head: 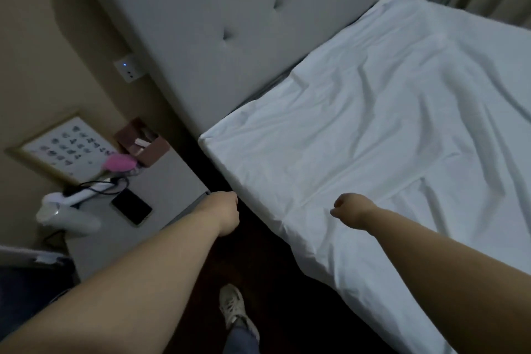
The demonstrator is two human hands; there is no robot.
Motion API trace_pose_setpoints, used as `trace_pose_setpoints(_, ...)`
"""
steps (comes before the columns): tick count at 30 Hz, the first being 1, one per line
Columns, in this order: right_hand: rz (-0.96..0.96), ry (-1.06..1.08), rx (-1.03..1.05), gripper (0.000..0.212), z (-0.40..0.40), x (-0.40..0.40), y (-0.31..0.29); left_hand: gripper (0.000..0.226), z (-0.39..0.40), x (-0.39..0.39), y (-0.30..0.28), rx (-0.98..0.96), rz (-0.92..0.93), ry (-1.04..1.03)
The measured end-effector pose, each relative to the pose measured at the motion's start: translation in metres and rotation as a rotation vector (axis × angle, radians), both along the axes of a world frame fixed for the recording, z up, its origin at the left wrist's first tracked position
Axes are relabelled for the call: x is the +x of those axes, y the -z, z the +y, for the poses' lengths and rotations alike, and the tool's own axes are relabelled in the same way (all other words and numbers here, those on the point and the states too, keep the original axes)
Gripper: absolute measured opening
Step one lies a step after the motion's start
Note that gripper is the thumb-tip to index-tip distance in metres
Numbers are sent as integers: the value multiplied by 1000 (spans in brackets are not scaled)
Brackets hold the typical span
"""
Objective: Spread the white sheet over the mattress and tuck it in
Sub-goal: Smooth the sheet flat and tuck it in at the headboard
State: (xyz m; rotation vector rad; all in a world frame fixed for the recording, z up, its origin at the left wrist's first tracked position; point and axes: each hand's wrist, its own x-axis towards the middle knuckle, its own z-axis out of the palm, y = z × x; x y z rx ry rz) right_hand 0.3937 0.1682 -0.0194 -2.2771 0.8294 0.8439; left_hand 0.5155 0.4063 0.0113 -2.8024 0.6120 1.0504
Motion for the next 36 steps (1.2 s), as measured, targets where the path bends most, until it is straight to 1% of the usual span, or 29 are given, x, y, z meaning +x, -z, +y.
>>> trace_pose_setpoints(2, 58, 80, 4, 39, 9, 28, 15, 33, -4, 47, 17, 11, -4, 51)
trace_pose_setpoints(5, 133, 170, 21, 40, 18, 76, 53, 35, -8, 123, 48, 26, -23, 70)
trace_pose_setpoints(8, 173, 239, 22, 29, 21, 101, 86, 33, -18, 174, 78, 81, -23, 97)
trace_pose_setpoints(11, 236, 336, 32, 45, 21, 128, 126, 33, -36, 221, 115, 114, -14, 145)
trace_pose_setpoints(15, 337, 464, 86, 44, 28, 148, 159, 42, -54, 266, 166, 111, 32, 155)
trace_pose_setpoints(16, 365, 504, 88, 48, 31, 150, 169, 43, -56, 277, 182, 118, 44, 168)
trace_pose_setpoints(19, 415, 672, 70, 56, 45, 151, 198, 47, -65, 311, 221, 121, 19, 201)
trace_pose_setpoints(22, 410, 795, 1, 52, 70, 155, 233, 49, -55, 342, 263, 127, -14, 182)
trace_pose_setpoints(23, 394, 811, -45, 48, 75, 154, 237, 48, -53, 349, 269, 102, -49, 181)
trace_pose_setpoints(26, 320, 868, -169, 39, 90, 155, 246, 34, -43, 368, 283, 21, -180, 252)
trace_pose_setpoints(28, 275, 877, -198, 32, 99, 160, 243, 28, -32, 378, 284, -20, -235, 298)
trace_pose_setpoints(30, 220, 853, -175, 26, 111, 169, 234, 25, -16, 387, 280, -72, -271, 280)
trace_pose_setpoints(32, 179, 783, -125, 32, 125, 183, 223, 26, 7, 395, 270, -89, -298, 249)
trace_pose_setpoints(34, 152, 718, -24, 33, 148, 198, 210, 28, 38, 403, 254, -43, -337, 292)
trace_pose_setpoints(36, 185, 653, 88, 31, 171, 210, 206, 31, 65, 411, 246, 34, -366, 340)
